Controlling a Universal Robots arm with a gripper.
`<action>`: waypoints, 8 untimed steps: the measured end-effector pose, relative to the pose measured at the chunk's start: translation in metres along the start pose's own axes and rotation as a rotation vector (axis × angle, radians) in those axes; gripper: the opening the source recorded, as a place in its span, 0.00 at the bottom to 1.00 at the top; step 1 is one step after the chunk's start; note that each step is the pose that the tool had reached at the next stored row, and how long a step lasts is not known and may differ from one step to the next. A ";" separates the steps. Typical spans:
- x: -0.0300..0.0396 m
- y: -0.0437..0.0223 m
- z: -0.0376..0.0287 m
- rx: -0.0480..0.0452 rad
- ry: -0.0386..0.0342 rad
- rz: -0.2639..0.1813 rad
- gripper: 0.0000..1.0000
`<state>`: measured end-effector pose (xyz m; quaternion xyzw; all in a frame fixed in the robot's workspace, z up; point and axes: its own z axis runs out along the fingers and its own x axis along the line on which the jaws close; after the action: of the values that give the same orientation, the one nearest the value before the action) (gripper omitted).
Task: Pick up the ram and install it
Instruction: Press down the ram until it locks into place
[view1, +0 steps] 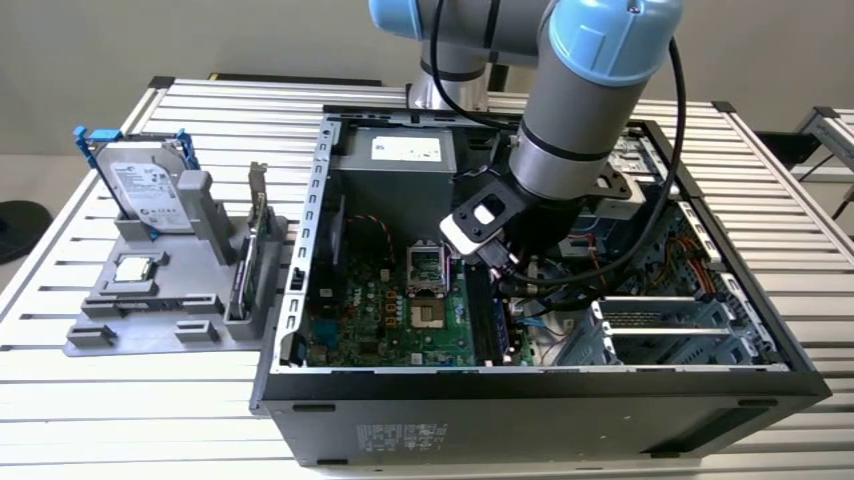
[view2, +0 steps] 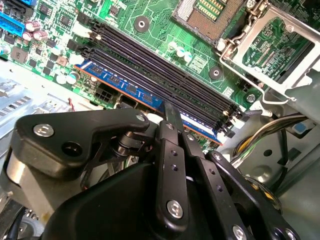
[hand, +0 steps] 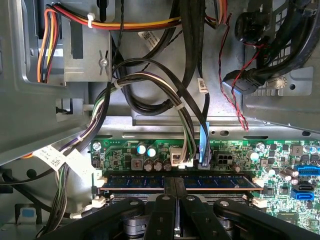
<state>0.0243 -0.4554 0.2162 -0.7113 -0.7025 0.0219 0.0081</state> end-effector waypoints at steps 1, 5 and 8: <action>0.0001 0.0000 0.0001 0.0004 -0.0012 0.000 0.00; 0.0003 0.0000 -0.0008 0.0009 -0.0038 0.000 0.00; -0.0002 -0.0003 -0.0042 -0.0010 0.0040 0.000 0.00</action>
<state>0.0242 -0.4555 0.2205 -0.7114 -0.7025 0.0201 0.0092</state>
